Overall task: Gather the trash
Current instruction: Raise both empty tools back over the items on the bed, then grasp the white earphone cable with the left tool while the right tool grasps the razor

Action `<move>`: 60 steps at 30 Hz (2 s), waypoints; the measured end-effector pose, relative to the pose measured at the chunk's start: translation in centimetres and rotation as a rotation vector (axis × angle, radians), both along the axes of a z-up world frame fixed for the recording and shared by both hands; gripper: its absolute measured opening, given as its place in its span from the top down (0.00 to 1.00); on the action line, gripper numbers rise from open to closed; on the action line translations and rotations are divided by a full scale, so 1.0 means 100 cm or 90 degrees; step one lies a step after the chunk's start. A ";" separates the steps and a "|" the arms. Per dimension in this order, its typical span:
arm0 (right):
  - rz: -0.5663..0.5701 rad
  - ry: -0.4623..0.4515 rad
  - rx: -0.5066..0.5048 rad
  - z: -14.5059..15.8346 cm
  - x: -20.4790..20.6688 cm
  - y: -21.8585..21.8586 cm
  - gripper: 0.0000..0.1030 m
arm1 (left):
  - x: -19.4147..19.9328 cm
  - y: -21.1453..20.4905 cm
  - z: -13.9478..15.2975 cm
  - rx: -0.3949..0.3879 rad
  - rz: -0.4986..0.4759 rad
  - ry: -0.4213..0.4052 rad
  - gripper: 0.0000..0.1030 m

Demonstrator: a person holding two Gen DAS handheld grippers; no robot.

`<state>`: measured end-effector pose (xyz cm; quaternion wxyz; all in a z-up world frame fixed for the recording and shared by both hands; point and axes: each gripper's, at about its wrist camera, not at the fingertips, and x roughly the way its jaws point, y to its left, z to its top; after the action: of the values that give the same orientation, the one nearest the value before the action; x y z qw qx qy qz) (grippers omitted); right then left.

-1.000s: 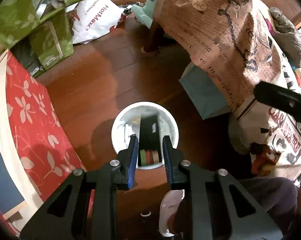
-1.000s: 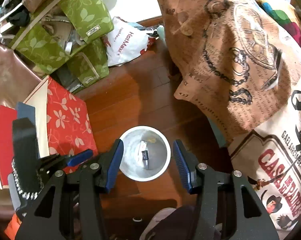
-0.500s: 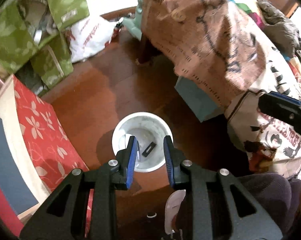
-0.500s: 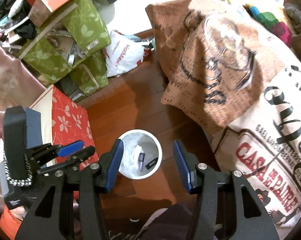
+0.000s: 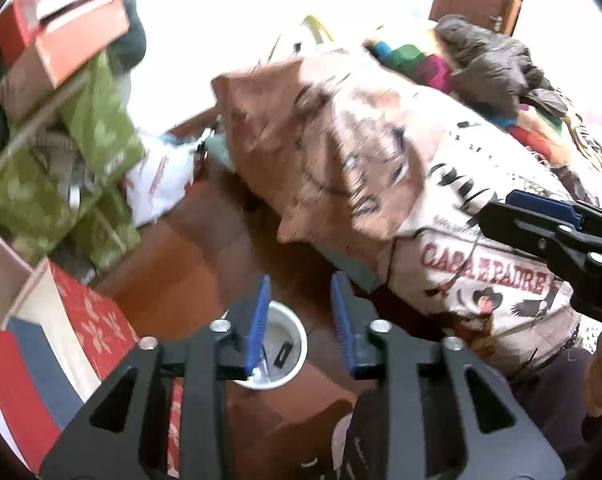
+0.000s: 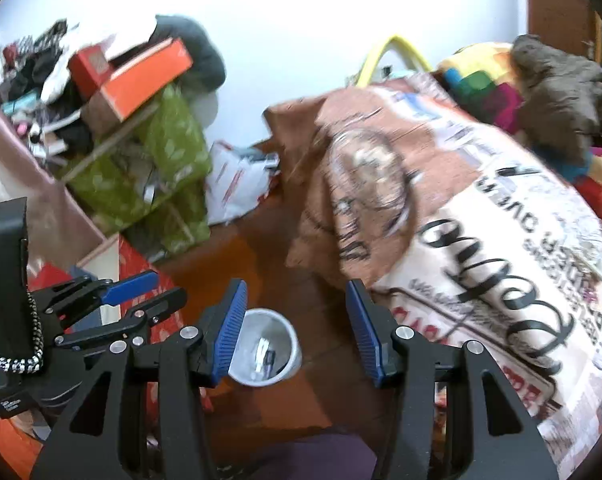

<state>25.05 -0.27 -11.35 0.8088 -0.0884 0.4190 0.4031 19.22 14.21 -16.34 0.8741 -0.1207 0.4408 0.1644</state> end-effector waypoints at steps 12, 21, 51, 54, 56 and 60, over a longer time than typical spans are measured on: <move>-0.121 -0.077 0.046 0.041 0.028 -0.112 0.38 | 0.054 -0.084 0.057 0.013 -0.092 -0.059 0.56; -0.245 -0.096 0.040 0.041 0.074 -0.204 0.34 | 0.115 -0.157 0.058 0.004 -0.176 -0.061 0.50; -0.189 0.012 -0.045 -0.061 0.231 -0.227 0.65 | 0.291 -0.238 -0.043 -0.070 -0.288 0.034 0.49; -0.154 0.018 -0.091 -0.074 0.249 -0.208 0.66 | 0.297 -0.232 -0.052 -0.073 -0.287 0.040 0.49; -0.138 0.026 -0.121 -0.083 0.258 -0.200 0.72 | 0.300 -0.228 -0.057 -0.078 -0.287 0.044 0.49; -0.108 0.023 -0.190 -0.097 0.266 -0.188 0.74 | 0.303 -0.221 -0.065 -0.084 -0.288 0.048 0.49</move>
<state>51.68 -19.09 -21.02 0.8101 -0.1646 0.4946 0.2684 49.52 -7.90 -22.87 0.8618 -0.0696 0.4987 -0.0606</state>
